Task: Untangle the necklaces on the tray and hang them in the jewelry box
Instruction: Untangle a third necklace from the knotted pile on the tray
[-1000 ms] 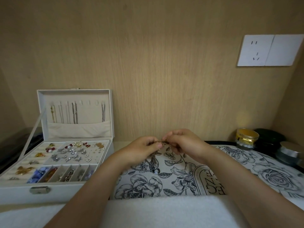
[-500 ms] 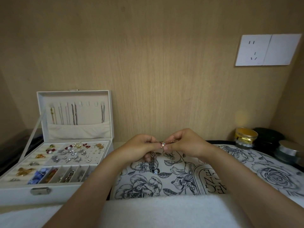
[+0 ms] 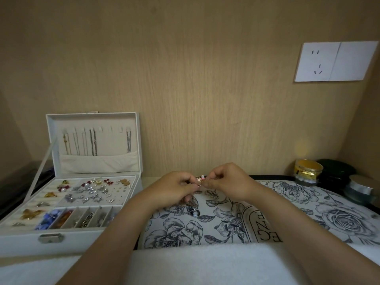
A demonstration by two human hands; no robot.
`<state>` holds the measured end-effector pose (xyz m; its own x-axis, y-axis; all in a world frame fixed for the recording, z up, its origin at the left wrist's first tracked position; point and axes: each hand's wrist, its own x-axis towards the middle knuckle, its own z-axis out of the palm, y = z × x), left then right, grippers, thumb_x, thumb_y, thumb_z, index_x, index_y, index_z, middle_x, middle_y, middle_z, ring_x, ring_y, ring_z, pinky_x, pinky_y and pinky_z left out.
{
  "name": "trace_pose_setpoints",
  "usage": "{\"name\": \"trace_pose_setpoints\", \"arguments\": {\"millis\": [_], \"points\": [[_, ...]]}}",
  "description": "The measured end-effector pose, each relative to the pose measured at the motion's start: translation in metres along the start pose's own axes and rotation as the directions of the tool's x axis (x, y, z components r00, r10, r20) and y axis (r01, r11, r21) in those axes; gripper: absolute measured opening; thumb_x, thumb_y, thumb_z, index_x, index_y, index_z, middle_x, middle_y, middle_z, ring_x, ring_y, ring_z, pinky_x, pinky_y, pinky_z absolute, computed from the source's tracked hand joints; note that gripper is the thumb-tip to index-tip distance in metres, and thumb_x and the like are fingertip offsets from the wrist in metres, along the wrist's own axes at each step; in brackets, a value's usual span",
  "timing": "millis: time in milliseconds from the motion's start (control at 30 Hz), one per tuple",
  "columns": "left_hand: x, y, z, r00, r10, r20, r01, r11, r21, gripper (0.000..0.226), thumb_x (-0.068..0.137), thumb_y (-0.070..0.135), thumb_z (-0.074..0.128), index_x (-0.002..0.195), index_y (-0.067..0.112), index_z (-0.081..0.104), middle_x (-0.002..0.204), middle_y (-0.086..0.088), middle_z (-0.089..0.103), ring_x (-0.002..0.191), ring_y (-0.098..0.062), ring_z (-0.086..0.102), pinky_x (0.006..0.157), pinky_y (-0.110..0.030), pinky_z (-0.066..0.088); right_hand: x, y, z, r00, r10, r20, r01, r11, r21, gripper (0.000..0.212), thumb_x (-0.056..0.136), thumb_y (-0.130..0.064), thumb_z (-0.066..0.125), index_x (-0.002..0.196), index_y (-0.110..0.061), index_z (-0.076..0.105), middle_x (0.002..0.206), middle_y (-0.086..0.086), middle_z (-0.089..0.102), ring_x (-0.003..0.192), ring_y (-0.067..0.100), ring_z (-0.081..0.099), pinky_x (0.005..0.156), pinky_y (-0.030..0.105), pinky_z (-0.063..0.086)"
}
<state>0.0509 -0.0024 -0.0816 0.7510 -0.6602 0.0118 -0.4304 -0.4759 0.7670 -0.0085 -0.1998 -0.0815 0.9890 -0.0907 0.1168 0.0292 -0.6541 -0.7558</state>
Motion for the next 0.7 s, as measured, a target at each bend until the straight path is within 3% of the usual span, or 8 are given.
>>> {"name": "trace_pose_setpoints", "arguments": {"millis": [133, 233, 300, 367, 467, 567, 633, 700], "points": [[-0.001, 0.000, 0.000, 0.999, -0.047, -0.014, 0.048, 0.989, 0.138, 0.013, 0.091, 0.041, 0.061, 0.084, 0.034, 0.069, 0.070, 0.010, 0.067, 0.057, -0.011, 0.057, 0.058, -0.026, 0.045, 0.002, 0.008, -0.006, 1.000, 0.004, -0.028, -0.007, 0.994, -0.107, 0.005, 0.087, -0.028, 0.075, 0.089, -0.027, 0.080, 0.084, -0.010, 0.075, 0.086, 0.006, 0.069, 0.091, 0.038, 0.056], [-0.001, 0.003, -0.002, 0.997, -0.065, -0.035, 0.073, 0.933, 0.351, 0.010, 0.089, 0.042, 0.060, 0.087, 0.037, 0.069, 0.078, 0.015, 0.067, 0.069, -0.005, 0.062, 0.062, -0.023, 0.047, 0.001, 0.000, -0.002, 0.992, 0.009, -0.127, -0.031, 0.984, -0.175, 0.042, 0.089, -0.035, 0.069, 0.130, -0.038, 0.061, 0.079, -0.012, 0.071, 0.082, 0.003, 0.066, 0.079, 0.029, 0.053], [-0.001, 0.003, -0.002, 0.997, -0.069, -0.037, 0.077, 0.952, 0.297, 0.009, 0.089, 0.038, 0.061, 0.088, 0.036, 0.070, 0.075, 0.013, 0.068, 0.060, -0.006, 0.059, 0.057, -0.022, 0.045, 0.000, -0.003, -0.002, 0.976, 0.002, -0.216, -0.056, 0.969, -0.242, 0.036, 0.091, -0.040, 0.064, 0.127, -0.039, 0.063, 0.077, -0.014, 0.069, 0.080, 0.005, 0.066, 0.074, 0.029, 0.054], [0.001, 0.001, -0.004, 0.997, -0.066, -0.051, 0.073, 0.986, 0.150, 0.007, 0.090, 0.034, 0.063, 0.088, 0.034, 0.070, 0.075, 0.007, 0.072, 0.053, -0.011, 0.057, 0.053, -0.026, 0.046, -0.001, -0.002, -0.004, 0.967, 0.027, -0.254, -0.096, 0.960, -0.265, 0.023, 0.093, -0.039, 0.060, 0.109, -0.032, 0.075, 0.080, -0.014, 0.069, 0.079, 0.009, 0.066, 0.074, 0.030, 0.056], [0.001, 0.000, -0.005, 0.994, -0.054, -0.091, 0.064, 0.992, 0.113, 0.015, 0.089, 0.028, 0.067, 0.102, 0.035, 0.071, 0.079, 0.013, 0.074, 0.058, -0.016, 0.063, 0.063, -0.035, 0.054, 0.001, -0.002, -0.009, 0.965, 0.113, -0.238, -0.137, 0.987, -0.086, 0.023, 0.094, -0.031, 0.061, 0.093, -0.015, 0.078, 0.073, 0.003, 0.071, 0.061, 0.016, 0.063, 0.056, 0.026, 0.053], [0.002, -0.003, -0.003, 0.993, -0.015, -0.121, 0.032, 0.989, 0.142, 0.017, 0.093, 0.028, 0.064, 0.108, 0.032, 0.071, 0.083, 0.019, 0.074, 0.048, 0.005, 0.056, 0.082, -0.033, 0.051, -0.003, -0.004, -0.012, 0.965, 0.213, -0.152, -0.177, 0.958, 0.225, 0.018, 0.096, -0.017, 0.060, 0.097, -0.008, 0.075, 0.063, 0.009, 0.066, 0.045, 0.017, 0.059, 0.037, 0.017, 0.037], [0.003, -0.003, 0.001, 0.991, 0.002, -0.132, 0.013, 0.994, 0.108, 0.017, 0.097, 0.022, 0.060, 0.111, 0.023, 0.070, 0.084, 0.014, 0.075, 0.038, 0.007, 0.048, 0.062, -0.012, 0.046, -0.004, 0.000, -0.013, 0.974, 0.215, -0.070, -0.181, 0.929, 0.324, 0.018, 0.098, -0.010, 0.056, 0.100, -0.007, 0.073, 0.049, 0.006, 0.055, 0.037, 0.018, 0.051, 0.035, 0.018, 0.034], [0.005, -0.006, 0.003, 0.989, -0.014, -0.149, 0.024, 0.997, 0.069, 0.017, 0.098, 0.015, 0.057, 0.112, 0.017, 0.068, 0.084, 0.009, 0.073, 0.037, 0.004, 0.046, 0.041, -0.012, 0.036, -0.004, 0.006, -0.015, 0.979, 0.200, -0.044, -0.179, 0.939, 0.293, 0.018, 0.097, -0.013, 0.058, 0.094, -0.010, 0.076, 0.045, 0.001, 0.045, 0.037, 0.019, 0.037, 0.038, 0.022, 0.033]]}}
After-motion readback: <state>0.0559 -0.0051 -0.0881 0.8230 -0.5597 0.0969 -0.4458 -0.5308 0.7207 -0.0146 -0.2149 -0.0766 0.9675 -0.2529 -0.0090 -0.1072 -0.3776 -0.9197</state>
